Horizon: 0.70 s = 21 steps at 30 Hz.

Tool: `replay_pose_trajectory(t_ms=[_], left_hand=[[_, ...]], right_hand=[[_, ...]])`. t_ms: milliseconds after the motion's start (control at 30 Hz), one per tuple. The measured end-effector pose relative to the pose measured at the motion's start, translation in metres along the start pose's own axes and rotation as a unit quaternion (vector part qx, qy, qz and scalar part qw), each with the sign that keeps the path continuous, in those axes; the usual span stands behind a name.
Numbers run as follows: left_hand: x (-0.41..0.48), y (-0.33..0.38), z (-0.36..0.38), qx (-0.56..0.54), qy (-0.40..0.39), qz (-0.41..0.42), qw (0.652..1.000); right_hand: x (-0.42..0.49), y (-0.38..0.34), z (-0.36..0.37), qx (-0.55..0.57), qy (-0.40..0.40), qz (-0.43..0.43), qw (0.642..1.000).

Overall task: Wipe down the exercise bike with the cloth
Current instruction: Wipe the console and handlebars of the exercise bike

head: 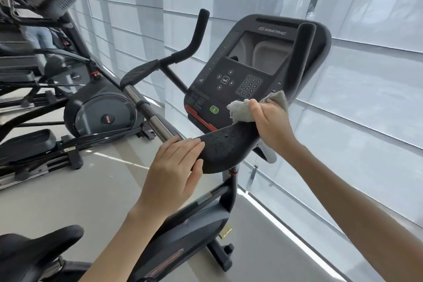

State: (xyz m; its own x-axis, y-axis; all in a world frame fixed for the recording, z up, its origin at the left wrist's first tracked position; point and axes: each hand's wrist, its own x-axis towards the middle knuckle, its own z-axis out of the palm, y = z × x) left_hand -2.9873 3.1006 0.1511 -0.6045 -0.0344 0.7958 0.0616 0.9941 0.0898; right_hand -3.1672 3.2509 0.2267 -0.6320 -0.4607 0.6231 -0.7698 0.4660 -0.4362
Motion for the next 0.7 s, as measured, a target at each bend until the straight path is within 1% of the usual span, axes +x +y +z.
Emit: replay_pose_trajectory(t_ms=[67, 167, 300, 433, 533, 600, 667, 700], left_hand=[[0.0, -0.013, 0.0, -0.01, -0.016, -0.015, 1.0], [-0.001, -0.035, -0.001, -0.024, -0.063, -0.017, 0.998], [-0.002, -0.065, -0.003, -0.062, -0.102, 0.016, 0.993], [0.001, -0.08, -0.004, -0.104, -0.107, 0.065, 0.987], [-0.001, -0.088, -0.005, -0.124, -0.111, 0.088, 0.982], [-0.002, -0.094, -0.005, -0.132, -0.111, 0.104, 0.979], [-0.003, -0.1, -0.003, -0.14, -0.107, 0.115, 0.977], [-0.003, -0.103, -0.003, -0.143, -0.104, 0.119, 0.977]], right_hand=[[-0.01, -0.014, 0.005, -0.003, 0.016, 0.011, 1.0], [-0.023, -0.03, 0.007, -0.032, 0.014, -0.003, 0.999], [-0.04, -0.053, 0.016, -0.085, 0.054, -0.001, 0.995], [-0.074, -0.082, 0.042, -0.138, 0.104, -0.069, 0.983], [-0.099, -0.105, 0.058, -0.136, 0.115, -0.065, 0.982], [-0.111, -0.119, 0.065, -0.115, 0.114, -0.054, 0.985], [-0.116, -0.129, 0.065, -0.048, 0.088, -0.005, 0.995], [-0.116, -0.133, 0.062, 0.009, 0.078, 0.051, 0.996]])
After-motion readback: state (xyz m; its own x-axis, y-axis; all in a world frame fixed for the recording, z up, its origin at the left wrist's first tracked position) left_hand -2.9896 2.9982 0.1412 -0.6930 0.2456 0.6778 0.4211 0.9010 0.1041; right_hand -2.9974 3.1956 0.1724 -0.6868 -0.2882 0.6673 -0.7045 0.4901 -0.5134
